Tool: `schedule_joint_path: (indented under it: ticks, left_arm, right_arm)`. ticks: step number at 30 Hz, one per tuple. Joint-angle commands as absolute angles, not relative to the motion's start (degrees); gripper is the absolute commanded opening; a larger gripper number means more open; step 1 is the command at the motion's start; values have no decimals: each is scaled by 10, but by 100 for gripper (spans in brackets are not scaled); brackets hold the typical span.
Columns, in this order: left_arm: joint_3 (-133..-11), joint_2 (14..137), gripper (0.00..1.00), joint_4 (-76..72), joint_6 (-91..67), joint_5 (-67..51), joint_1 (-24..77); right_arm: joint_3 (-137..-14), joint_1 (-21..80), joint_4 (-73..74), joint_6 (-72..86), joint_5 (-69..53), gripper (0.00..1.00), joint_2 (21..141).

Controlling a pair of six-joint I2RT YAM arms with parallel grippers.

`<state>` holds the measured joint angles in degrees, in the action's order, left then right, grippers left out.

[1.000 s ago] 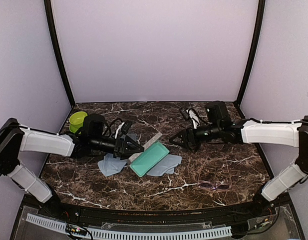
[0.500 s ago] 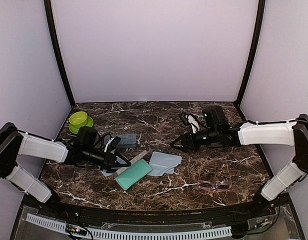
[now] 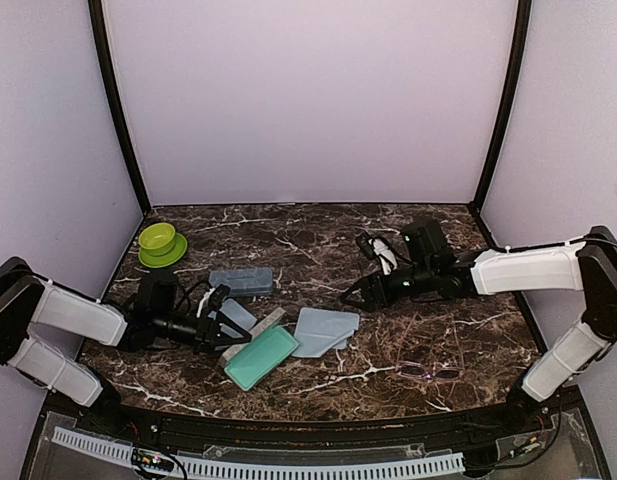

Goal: Organize the sunglasses
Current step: Place the opened sunglasses case at the center of the board.

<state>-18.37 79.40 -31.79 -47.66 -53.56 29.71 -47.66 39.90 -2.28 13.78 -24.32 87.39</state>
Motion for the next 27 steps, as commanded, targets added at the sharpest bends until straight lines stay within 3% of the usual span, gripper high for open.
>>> schedule_joint_path:
  ticks: [1,13,27]
  left_arm:
    - [-167,755,5,-398,-509,-550,291]
    - [-169,698,4,-230,-450,-509,274]
    - [-137,748,11,-346,-499,-529,273]
  right_arm:
    - [-479,409,-51,138,-239,80,888]
    - [-481,422,-43,129,-221,80,902]
    - [-496,426,-41,128,-221,79,926]
